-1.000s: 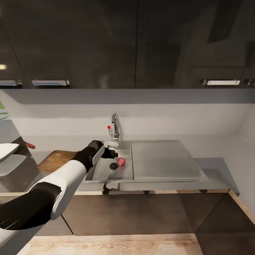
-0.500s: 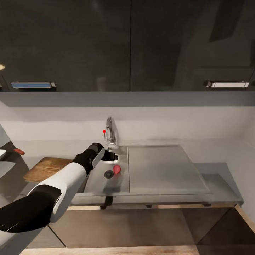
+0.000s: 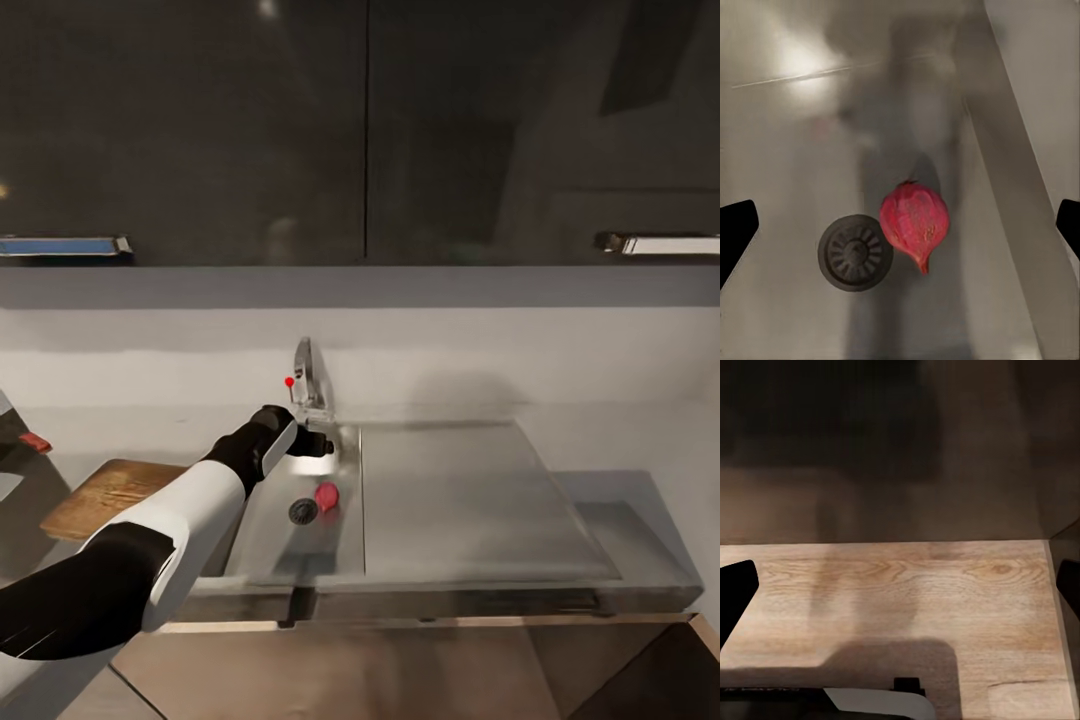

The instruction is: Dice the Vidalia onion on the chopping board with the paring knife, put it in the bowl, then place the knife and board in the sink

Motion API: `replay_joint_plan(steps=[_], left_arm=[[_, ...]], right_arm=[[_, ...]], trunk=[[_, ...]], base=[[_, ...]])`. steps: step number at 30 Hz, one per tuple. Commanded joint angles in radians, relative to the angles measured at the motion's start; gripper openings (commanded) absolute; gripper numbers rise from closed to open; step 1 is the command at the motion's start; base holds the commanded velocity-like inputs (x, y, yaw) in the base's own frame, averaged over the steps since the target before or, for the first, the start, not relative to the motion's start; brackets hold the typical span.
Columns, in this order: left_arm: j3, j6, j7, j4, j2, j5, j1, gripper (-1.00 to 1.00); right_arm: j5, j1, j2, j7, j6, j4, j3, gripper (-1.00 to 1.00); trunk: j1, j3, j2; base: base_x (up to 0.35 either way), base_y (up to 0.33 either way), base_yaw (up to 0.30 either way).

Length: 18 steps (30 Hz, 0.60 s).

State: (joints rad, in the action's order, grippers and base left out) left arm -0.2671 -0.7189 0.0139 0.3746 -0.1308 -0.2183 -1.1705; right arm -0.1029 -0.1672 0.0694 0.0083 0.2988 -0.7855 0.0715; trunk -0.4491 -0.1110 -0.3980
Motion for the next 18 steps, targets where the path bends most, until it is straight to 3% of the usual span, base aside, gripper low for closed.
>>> replay_joint_plan(steps=[1, 18], left_arm=[[-0.008, -0.004, 0.001, 0.000, 0.001, -0.006, -0.001, 1.00], [-0.009, -0.004, 0.001, -0.014, 0.002, -0.006, 0.010, 1.00]], right_arm=[[-0.011, 0.000, 0.001, 0.001, 0.002, 0.000, 0.004, 1.00], [-0.011, 0.000, 0.001, 0.001, 0.002, -0.001, 0.004, 1.00]], trunk=[[-0.001, -0.002, -0.002], [-0.001, -0.023, -0.002]], base=[[0.127, 0.000, 0.000], [0.031, 0.000, 0.000]])
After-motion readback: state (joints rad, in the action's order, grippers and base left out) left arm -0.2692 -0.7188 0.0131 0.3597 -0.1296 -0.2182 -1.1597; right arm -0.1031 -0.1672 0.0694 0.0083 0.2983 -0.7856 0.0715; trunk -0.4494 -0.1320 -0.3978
